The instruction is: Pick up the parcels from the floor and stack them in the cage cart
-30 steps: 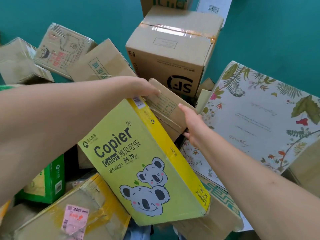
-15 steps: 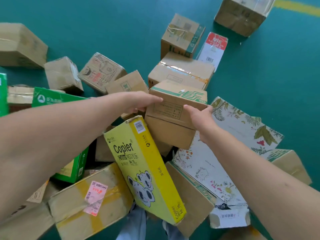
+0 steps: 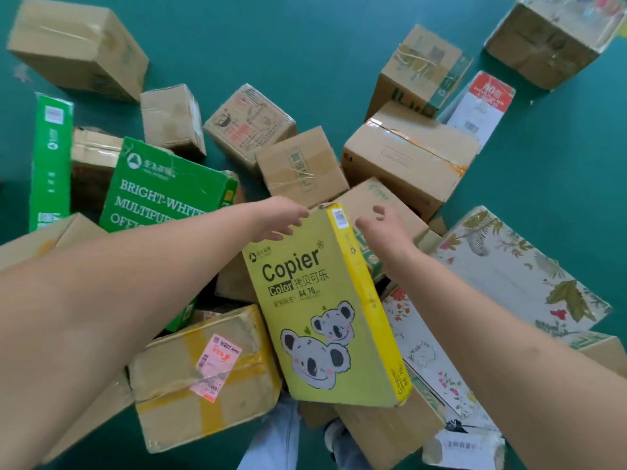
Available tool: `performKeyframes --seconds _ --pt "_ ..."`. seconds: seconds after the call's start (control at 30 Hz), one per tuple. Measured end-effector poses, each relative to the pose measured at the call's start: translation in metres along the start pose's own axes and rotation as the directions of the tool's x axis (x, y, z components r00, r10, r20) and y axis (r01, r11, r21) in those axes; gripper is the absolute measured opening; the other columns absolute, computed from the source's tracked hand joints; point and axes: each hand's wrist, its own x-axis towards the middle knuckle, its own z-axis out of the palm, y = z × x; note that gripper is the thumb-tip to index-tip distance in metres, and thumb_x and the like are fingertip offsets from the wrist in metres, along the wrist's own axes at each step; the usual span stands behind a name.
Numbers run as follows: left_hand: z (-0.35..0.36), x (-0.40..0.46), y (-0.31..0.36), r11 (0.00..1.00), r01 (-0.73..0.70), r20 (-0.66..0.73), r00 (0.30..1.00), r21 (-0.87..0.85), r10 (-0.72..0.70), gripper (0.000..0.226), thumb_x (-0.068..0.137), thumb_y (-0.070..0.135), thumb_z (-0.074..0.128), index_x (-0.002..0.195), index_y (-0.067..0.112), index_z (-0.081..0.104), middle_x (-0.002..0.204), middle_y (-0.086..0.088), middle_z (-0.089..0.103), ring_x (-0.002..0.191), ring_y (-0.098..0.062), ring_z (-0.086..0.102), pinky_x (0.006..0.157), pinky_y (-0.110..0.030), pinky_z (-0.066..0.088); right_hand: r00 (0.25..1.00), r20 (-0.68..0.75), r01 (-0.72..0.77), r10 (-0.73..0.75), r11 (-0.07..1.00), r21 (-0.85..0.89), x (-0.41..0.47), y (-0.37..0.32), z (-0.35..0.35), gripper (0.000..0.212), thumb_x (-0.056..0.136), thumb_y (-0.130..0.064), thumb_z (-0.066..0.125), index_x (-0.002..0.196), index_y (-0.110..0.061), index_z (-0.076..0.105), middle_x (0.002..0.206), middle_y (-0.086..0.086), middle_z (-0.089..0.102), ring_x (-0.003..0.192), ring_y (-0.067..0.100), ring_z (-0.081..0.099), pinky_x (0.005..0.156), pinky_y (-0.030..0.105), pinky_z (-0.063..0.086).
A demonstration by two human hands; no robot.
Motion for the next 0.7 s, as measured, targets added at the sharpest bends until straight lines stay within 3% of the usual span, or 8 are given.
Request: performKeyframes --seconds 0.1,0.17,0.3,0.43,0.53,0.7 --pt "-0.033 -0.004 -0.023 0.997 0.016 -0.017 1.000 -0.074 -0.018 0.045 0.107 0.032 0.051 0.149 0.016 0.046 0.144 -0.002 0.058 0.123 -0.022 0.055 0.103 -0.038 0.046 0.998 0.070 0.008 -0.006 1.000 -0.024 -0.006 -0.022 0.031 0.053 0.102 -0.026 0.058 0.152 -0.021 0.042 0.149 0.006 0.050 0.120 0.025 0.054 0.094 0.035 0.042" --pt "-0.053 -0.008 -0.036 0.990 0.026 -0.041 0.999 -0.137 -0.032 0.047 0.107 0.032 0.051 0.149 0.014 0.045 0.146 -0.002 0.057 0.123 -0.021 0.055 0.101 -0.036 0.046 0.995 0.095 0.022 -0.017 0.999 -0.047 -0.009 -0.038 0.051 0.051 0.103 -0.026 0.057 0.152 -0.020 0.044 0.146 0.007 0.052 0.109 0.022 0.050 0.090 0.032 0.038" --pt "-0.091 -0.019 -0.062 0.983 0.039 -0.035 0.998 -0.180 -0.046 0.046 0.110 0.030 0.045 0.152 0.014 0.043 0.153 -0.004 0.051 0.138 -0.024 0.049 0.114 -0.040 0.041 0.988 0.152 0.055 -0.039 0.993 -0.105 -0.017 -0.065 0.094 0.051 0.104 -0.026 0.054 0.153 -0.020 0.042 0.138 0.002 0.055 0.096 0.017 0.057 0.080 0.031 0.043" --pt "-0.126 -0.025 -0.099 0.977 0.053 -0.074 0.995 -0.208 -0.069 0.042 0.107 0.035 0.051 0.144 0.016 0.050 0.144 -0.003 0.057 0.120 -0.021 0.056 0.100 -0.037 0.046 0.974 0.224 0.070 -0.031 0.984 -0.165 -0.027 -0.080 0.144 0.053 0.104 -0.028 0.054 0.154 -0.022 0.041 0.146 0.005 0.053 0.125 0.024 0.053 0.090 0.038 0.042" --pt "-0.147 -0.031 -0.131 0.967 0.082 -0.083 0.991 -0.242 -0.105 0.043 0.108 0.034 0.050 0.147 0.017 0.049 0.147 -0.003 0.054 0.125 -0.022 0.054 0.102 -0.037 0.046 0.956 0.291 0.108 -0.038 0.968 -0.226 -0.037 -0.085 0.180 0.053 0.104 -0.029 0.055 0.155 -0.021 0.042 0.152 0.005 0.050 0.135 0.027 0.048 0.093 0.037 0.038" --pt "-0.166 -0.047 -0.183 0.945 0.101 -0.123 0.982 -0.312 -0.146 0.048 0.108 0.035 0.050 0.150 0.014 0.045 0.145 -0.004 0.056 0.117 -0.020 0.054 0.100 -0.037 0.046 0.934 0.357 0.140 -0.021 0.940 -0.310 -0.053 -0.084 0.230 0.049 0.104 -0.029 0.054 0.151 -0.018 0.047 0.137 0.003 0.056 0.119 0.026 0.054 0.090 0.036 0.039"
